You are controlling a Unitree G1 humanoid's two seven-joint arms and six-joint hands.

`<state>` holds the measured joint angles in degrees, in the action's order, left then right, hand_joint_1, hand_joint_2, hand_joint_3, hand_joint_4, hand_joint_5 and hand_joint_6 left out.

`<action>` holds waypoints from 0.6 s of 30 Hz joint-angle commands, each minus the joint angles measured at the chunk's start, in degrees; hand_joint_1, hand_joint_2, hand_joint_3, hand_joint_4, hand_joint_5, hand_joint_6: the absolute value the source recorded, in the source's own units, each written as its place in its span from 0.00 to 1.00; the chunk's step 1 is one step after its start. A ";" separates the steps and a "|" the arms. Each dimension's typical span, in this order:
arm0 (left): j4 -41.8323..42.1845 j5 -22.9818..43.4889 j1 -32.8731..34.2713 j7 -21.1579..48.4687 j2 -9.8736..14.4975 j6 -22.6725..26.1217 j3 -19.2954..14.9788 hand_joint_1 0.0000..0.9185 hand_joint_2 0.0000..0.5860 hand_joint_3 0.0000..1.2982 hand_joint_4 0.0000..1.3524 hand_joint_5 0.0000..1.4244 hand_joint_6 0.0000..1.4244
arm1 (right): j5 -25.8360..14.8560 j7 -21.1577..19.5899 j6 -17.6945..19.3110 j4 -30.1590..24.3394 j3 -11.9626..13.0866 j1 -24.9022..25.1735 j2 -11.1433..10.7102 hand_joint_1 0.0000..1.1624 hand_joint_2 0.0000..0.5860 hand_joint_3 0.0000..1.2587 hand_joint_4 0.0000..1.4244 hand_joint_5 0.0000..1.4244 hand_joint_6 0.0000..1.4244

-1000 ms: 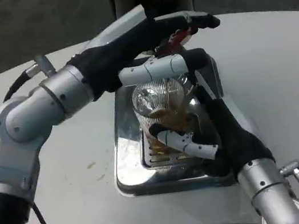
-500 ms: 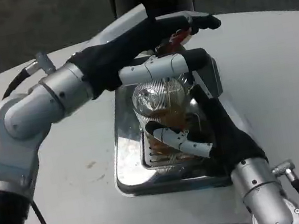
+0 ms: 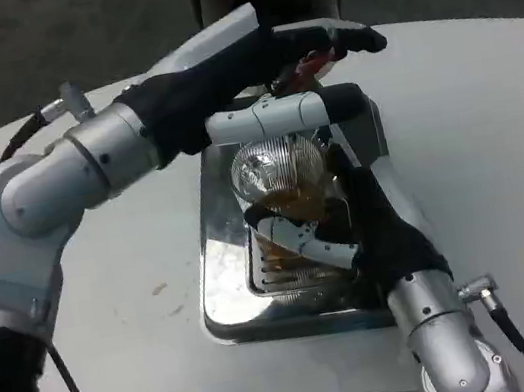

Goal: Grasp the cup under the faucet to collect the drink, then remove the cup.

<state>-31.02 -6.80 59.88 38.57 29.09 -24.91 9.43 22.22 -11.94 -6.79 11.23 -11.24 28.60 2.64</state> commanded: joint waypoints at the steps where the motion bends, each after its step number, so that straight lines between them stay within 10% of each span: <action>1: -0.84 -0.85 0.27 1.01 1.61 1.20 -0.30 0.00 0.00 0.19 0.11 0.10 0.09 | -0.27 -1.30 1.58 2.23 -0.16 1.32 0.88 0.58 0.38 0.00 0.01 0.05 0.05; 18: -1.26 -1.04 0.83 1.42 2.21 0.87 -0.43 0.00 0.00 0.19 0.11 0.10 0.09 | 0.31 -6.25 3.50 8.22 -0.70 3.35 2.90 0.59 0.39 0.00 0.05 0.08 0.06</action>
<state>-31.23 -6.85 60.58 39.43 29.55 -24.92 9.43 22.22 -17.13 -4.25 18.32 -11.52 31.29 4.64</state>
